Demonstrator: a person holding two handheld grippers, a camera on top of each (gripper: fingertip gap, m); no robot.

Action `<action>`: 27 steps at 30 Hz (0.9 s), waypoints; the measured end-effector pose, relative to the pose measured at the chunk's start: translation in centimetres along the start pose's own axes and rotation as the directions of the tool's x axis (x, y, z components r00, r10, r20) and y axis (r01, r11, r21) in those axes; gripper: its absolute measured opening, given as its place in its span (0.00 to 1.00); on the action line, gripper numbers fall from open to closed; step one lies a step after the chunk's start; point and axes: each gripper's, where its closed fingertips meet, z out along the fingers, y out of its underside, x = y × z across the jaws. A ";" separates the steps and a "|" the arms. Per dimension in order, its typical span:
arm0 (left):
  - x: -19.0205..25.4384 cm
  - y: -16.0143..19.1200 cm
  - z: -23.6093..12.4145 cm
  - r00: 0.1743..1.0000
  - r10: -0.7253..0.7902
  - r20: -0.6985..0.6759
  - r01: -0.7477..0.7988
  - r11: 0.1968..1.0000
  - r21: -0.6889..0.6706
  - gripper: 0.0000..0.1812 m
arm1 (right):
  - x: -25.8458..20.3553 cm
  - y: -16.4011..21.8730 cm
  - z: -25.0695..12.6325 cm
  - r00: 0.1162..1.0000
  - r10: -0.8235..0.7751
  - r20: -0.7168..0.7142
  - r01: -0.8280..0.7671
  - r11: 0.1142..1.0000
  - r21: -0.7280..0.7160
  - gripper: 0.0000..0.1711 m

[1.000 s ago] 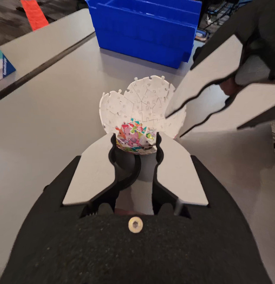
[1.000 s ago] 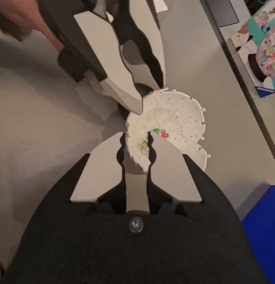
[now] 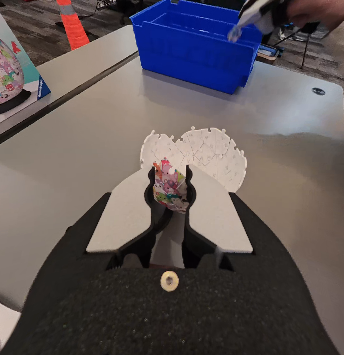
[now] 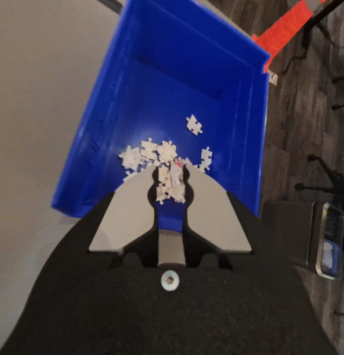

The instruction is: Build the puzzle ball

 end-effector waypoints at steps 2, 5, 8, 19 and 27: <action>0.2 0.0 -0.1 1.000 0.011 0.030 -0.011 1.000 0.009 0.16 | 0.4 0.8 0.6 1.000 -0.009 -0.017 0.008 0.998 -0.062 0.22; 0.8 0.1 -0.4 0.996 0.016 0.087 -0.018 1.000 0.024 0.16 | -3.7 -2.9 -3.3 1.000 0.018 0.014 -0.019 0.996 0.082 0.15; 1.5 0.2 -0.6 0.990 0.020 0.139 -0.024 0.999 0.028 0.17 | -16.1 -8.1 -8.6 0.913 0.042 0.405 -0.158 0.953 0.260 0.14; 3.9 1.5 -0.9 0.973 0.116 0.197 -0.119 0.993 0.005 0.19 | -39.1 -11.0 -9.7 0.489 0.156 0.858 -0.099 0.987 -0.123 0.13; 4.7 1.9 -2.3 0.982 0.129 0.136 -0.134 0.990 0.032 0.27 | -39.1 -9.9 -11.1 0.467 0.041 0.883 -0.005 0.999 -0.043 0.01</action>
